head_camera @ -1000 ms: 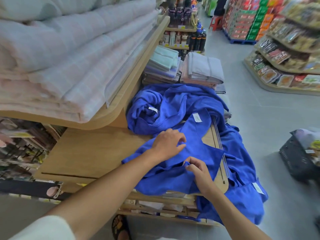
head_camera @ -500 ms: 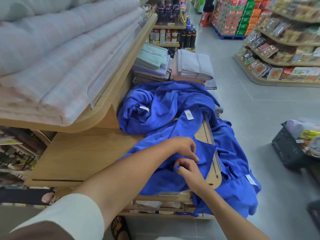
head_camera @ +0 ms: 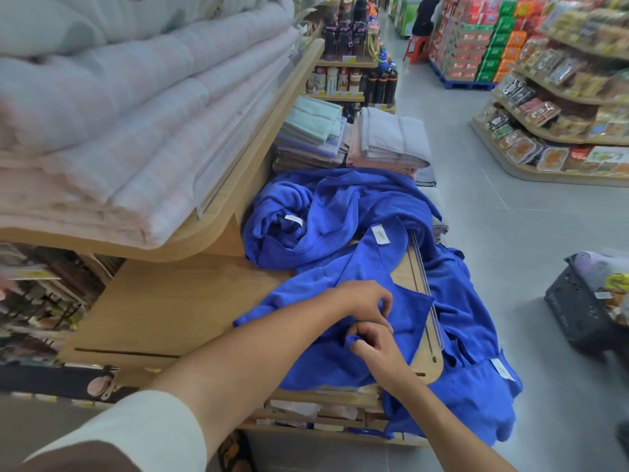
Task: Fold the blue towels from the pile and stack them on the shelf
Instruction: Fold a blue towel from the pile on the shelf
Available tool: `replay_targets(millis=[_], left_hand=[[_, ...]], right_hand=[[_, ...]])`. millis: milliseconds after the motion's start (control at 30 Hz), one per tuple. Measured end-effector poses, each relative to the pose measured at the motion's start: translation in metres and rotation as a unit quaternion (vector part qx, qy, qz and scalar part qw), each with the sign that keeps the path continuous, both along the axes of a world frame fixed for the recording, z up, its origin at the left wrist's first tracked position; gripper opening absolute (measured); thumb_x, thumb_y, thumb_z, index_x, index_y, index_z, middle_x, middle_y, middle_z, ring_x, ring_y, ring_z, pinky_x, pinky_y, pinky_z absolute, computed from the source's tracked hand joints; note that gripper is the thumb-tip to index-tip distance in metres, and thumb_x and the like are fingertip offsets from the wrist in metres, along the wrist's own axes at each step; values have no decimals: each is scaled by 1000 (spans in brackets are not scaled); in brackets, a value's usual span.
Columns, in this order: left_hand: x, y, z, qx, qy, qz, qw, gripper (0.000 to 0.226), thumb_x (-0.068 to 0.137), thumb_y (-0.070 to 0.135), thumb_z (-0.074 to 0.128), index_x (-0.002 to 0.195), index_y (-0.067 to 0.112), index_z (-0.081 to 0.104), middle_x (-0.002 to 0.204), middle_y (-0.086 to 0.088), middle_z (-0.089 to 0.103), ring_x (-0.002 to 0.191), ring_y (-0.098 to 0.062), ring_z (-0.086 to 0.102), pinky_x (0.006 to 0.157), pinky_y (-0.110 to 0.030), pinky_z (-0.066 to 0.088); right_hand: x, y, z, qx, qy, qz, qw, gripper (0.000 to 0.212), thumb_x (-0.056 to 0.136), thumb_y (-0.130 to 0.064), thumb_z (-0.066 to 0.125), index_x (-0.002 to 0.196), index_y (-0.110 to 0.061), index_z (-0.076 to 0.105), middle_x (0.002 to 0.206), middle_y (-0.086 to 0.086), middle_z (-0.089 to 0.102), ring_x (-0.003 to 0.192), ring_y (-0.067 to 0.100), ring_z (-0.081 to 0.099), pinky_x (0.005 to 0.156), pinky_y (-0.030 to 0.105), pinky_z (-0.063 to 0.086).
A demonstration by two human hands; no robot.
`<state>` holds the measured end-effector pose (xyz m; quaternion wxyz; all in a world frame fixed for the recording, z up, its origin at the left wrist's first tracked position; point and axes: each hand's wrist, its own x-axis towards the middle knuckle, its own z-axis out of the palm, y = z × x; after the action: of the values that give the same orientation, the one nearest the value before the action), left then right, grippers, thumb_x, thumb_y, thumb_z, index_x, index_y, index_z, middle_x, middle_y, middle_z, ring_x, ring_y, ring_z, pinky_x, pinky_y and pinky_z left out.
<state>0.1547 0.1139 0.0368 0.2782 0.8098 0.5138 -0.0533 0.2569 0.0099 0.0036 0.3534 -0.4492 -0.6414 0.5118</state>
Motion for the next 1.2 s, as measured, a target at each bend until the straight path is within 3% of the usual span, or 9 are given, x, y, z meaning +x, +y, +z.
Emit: replay_targets(millis=[233,433,567,700,833,967,1033,1133,1200], left_hand=[[-7,5,6,-96,-115,45,988,7,91,33,69,89,28,66,82,11,64,73,-10,59,69,-24,48],[-30,3,12,-154,-311,256,902,15,102,14,45,93,17,56,91,-5,54,86,-18,45,75,-27,39],[-47,-9,20,-159,-482,311,803,25,104,31,54,81,21,59,77,8,60,79,-9,52,78,-26,42],[-65,-19,36,-87,-515,299,798,15,94,32,72,94,20,62,92,2,58,91,-11,53,88,-26,40],[-78,-29,75,-90,-554,281,778,38,100,37,63,111,1,65,104,-8,67,102,-22,61,95,-41,47],[-84,-39,114,-46,-557,270,784,35,104,35,54,124,9,67,118,-9,73,115,-24,66,106,-41,48],[-84,-45,130,-20,-556,242,795,35,103,38,52,119,13,70,108,0,75,101,-11,68,93,-28,52],[-80,-50,156,46,-557,209,802,52,95,52,53,96,2,67,83,-4,57,81,-17,50,78,-37,42],[-77,-53,177,132,-525,170,823,42,96,52,55,80,14,63,67,7,45,64,-8,40,61,-24,36]], right_hand=[[2,-3,0,-6,6,14,1000,16,78,-14,56,65,-8,49,58,-5,45,59,9,39,57,24,32],[2,-3,3,-3,10,20,1000,13,88,-24,63,76,-26,68,73,-4,66,70,6,59,66,19,46],[8,6,18,10,0,39,999,9,95,-30,67,92,-30,76,81,-11,71,77,1,62,71,16,47],[12,26,64,83,12,45,995,12,93,-38,65,88,-30,73,69,-17,55,65,0,46,63,14,38],[5,49,124,147,7,51,988,11,94,-37,65,90,-30,73,71,-11,56,67,6,47,62,22,40],[-4,68,164,204,-22,-9,979,5,94,-21,71,91,-25,73,76,9,66,69,12,52,66,41,46],[-7,74,177,236,-38,-52,970,10,92,-23,73,85,-29,70,70,2,63,62,9,49,60,38,44],[-9,80,195,261,-36,-90,960,13,89,-29,75,80,-31,65,63,-9,57,56,4,46,53,24,40],[-8,79,214,282,-26,-112,952,16,87,-30,76,78,-30,62,67,-9,60,58,5,50,55,21,43]])
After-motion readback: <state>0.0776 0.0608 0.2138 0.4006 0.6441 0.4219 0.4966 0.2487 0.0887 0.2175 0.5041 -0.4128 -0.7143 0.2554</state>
